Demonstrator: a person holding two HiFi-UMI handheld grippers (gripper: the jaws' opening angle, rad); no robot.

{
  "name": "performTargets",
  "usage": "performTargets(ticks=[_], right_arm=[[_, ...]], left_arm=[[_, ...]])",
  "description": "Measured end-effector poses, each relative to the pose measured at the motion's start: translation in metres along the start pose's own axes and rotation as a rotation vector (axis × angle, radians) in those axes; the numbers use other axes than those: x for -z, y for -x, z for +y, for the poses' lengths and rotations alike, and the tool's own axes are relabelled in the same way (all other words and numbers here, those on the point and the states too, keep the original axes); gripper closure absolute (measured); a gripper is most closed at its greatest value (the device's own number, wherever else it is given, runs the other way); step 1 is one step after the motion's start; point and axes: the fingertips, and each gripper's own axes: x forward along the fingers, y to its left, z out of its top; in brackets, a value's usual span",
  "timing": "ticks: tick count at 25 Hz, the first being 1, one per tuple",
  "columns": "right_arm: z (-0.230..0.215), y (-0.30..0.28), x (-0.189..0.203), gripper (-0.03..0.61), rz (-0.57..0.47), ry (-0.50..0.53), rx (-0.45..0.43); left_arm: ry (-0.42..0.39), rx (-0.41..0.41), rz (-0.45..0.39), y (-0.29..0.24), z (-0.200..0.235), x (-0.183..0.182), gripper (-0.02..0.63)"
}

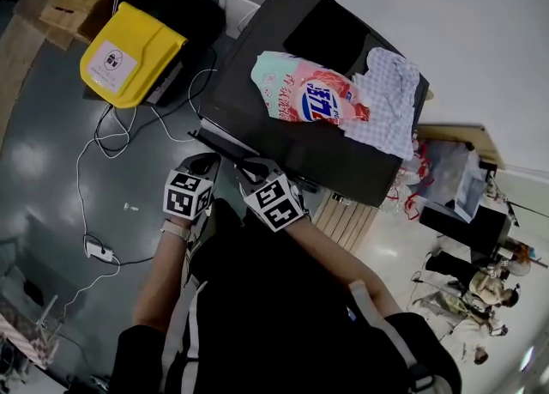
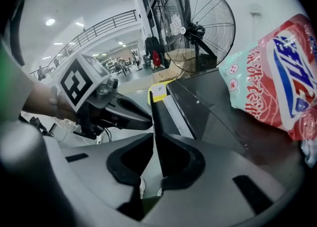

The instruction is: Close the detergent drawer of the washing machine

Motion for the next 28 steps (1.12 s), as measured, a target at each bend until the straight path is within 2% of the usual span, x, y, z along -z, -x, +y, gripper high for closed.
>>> performTargets(ticks=[5, 11, 15, 19, 28], right_arm=[[0.001, 0.015, 0.0, 0.522, -0.073, -0.045, 0.067], [0.015, 0.019, 0.016, 0.537, -0.094, -0.124, 0.036], [0.022, 0.006, 0.033, 0.543, -0.082, -0.233, 0.012], [0.019, -0.007, 0.042, 0.546, -0.102, -0.325, 0.03], [0.017, -0.018, 0.044, 0.561, -0.124, -0.312, 0.086]], left_arm=[[-0.018, 0.0, 0.02, 0.001, 0.0, 0.002, 0.603], [-0.013, -0.011, 0.022, 0.002, -0.001, 0.002, 0.603], [-0.027, -0.007, 0.025, 0.002, -0.001, 0.002, 0.603], [-0.047, 0.003, 0.035, 0.001, -0.002, 0.001, 0.603], [-0.064, 0.022, 0.052, 0.001, -0.002, 0.002, 0.603]])
